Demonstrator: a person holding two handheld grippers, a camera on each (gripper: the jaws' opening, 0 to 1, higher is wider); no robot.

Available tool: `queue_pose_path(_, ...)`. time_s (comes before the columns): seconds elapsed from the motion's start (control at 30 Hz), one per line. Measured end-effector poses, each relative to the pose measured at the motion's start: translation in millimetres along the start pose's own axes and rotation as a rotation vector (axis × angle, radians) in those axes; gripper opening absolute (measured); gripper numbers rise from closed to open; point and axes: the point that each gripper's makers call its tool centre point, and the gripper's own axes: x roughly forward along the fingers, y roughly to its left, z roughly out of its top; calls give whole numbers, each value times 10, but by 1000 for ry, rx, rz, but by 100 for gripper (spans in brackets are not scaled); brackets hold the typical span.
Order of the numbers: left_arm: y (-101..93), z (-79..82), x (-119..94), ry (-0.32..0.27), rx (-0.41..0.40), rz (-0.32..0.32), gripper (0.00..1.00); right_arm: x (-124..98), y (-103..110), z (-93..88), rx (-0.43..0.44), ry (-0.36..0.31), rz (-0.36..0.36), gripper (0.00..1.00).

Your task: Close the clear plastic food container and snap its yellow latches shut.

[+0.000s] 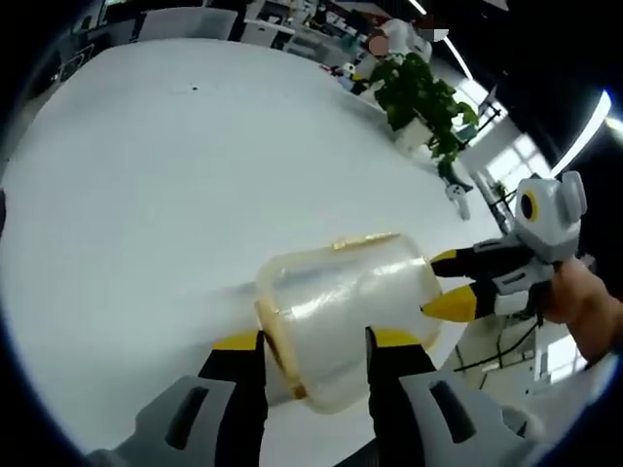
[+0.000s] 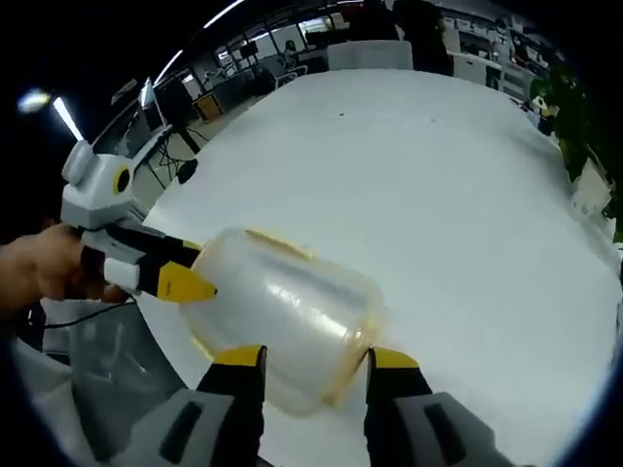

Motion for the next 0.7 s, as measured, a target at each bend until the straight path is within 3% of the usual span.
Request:
queue_pose_path(0.07, -20, -14, -7, 2, 30, -1, 41, -4, 5, -14, 46, -6, 26, 38)
queue_pose_path(0.2, -36, -21, -40, -2, 73, -12, 42, -92, -98, 45, -49, -23, -26, 32)
queue_pose_path(0.37, -49, 13, -116, -25, 136, -31, 43, -172, -88, 31, -146, -1, 1, 33)
queue_pose_path(0.5, -40, 82, -175, -42, 213, -32, 43, -242, -94, 41, -210, -2, 4, 32)
queue_pose_path(0.57, -53, 105, -207, -45, 286, -40, 44, -276, -95, 12, -253, 20, 9, 32)
queue_pose_path(0.7, -54, 146, -266, -49, 399, -42, 44, -326, -63, 69, -313, 2, 35, 32)
